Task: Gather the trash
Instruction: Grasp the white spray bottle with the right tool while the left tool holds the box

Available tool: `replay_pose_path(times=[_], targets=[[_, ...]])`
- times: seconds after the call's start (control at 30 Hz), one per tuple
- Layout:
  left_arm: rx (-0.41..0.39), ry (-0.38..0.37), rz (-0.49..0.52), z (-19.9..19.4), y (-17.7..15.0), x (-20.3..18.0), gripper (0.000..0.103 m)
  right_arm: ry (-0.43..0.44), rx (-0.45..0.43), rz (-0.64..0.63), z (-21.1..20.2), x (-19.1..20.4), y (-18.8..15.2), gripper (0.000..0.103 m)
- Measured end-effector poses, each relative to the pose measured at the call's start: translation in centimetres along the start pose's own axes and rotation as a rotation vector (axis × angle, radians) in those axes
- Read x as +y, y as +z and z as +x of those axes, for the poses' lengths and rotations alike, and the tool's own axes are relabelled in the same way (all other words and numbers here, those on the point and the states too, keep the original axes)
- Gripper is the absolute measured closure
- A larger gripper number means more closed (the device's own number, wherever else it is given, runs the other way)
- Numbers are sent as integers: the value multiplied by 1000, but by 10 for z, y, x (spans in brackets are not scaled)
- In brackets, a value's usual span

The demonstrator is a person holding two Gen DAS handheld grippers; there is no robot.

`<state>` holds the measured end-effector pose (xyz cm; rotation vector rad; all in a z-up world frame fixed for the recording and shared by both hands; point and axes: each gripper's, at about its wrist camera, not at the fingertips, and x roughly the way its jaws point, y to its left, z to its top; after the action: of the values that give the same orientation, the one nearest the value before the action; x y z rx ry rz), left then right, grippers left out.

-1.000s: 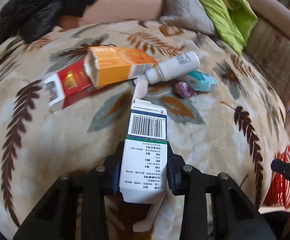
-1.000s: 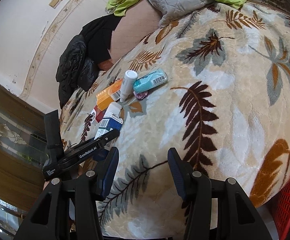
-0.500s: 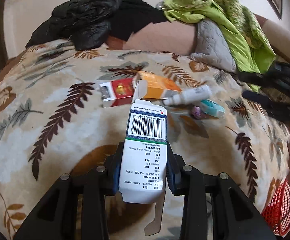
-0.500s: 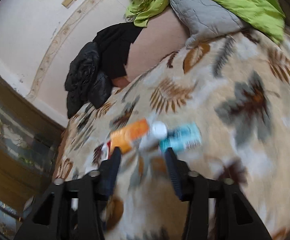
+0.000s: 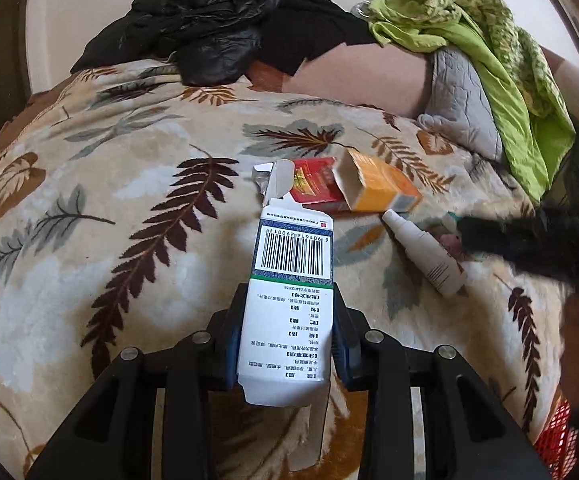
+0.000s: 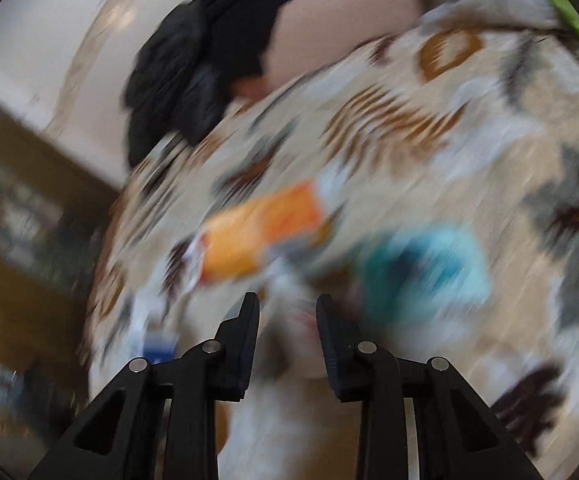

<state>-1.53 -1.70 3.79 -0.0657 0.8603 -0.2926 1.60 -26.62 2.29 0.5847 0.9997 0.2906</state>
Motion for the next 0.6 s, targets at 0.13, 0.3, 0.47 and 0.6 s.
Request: replay_pose_path(times=[0.13,0.3,0.47,0.6], targets=[[0,-3,-8,0,1,-1,68,-50,-33,-45,-1,11,-1,62],[-7,-4,-8,-4,1,-1,68,-147,15,-100,27,11,5,59],[-4,-10,-12,-5,1,2,68,-230,38,-152,51,13,-15,69],[-8,-13,-7,-7,0,-1,68,-267,-8,-180,36,24,-33,71]])
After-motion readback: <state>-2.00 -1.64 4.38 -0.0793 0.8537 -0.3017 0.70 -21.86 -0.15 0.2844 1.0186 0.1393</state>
